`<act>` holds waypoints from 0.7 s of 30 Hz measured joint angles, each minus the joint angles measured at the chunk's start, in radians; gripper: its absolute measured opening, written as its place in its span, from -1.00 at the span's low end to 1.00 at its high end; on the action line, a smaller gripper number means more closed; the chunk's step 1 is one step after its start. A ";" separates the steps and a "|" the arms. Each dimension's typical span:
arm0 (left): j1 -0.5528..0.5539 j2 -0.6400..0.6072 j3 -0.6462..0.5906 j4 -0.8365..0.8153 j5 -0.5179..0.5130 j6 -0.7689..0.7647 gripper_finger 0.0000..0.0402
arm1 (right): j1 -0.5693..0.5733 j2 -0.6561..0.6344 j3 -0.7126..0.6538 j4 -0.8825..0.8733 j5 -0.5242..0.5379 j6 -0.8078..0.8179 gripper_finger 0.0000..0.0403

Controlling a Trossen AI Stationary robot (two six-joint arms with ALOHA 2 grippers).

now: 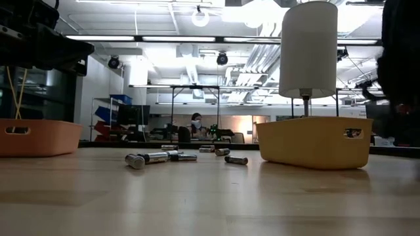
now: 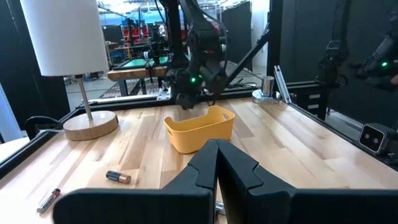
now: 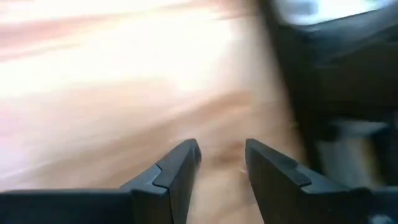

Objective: Sort batteries
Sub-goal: Put the black battery into the yellow bin

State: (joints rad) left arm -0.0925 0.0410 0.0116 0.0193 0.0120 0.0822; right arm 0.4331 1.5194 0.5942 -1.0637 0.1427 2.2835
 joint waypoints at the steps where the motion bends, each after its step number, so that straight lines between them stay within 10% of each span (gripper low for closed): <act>1: 0.000 0.000 0.000 0.000 0.000 0.000 -1.00 | -0.002 -0.022 0.002 0.026 0.010 -0.026 -0.28; 8: 0.000 0.000 0.000 0.000 -0.001 0.000 -1.00 | 0.002 -0.177 0.016 0.196 0.033 -0.125 -0.28; 21: 0.000 0.000 0.000 0.001 0.000 0.000 -1.00 | -0.059 -0.161 0.045 -0.099 -0.047 0.027 -0.28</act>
State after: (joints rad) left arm -0.0922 0.0412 0.0116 0.0199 0.0116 0.0819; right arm 0.3739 1.3579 0.6388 -1.1629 0.0952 2.3107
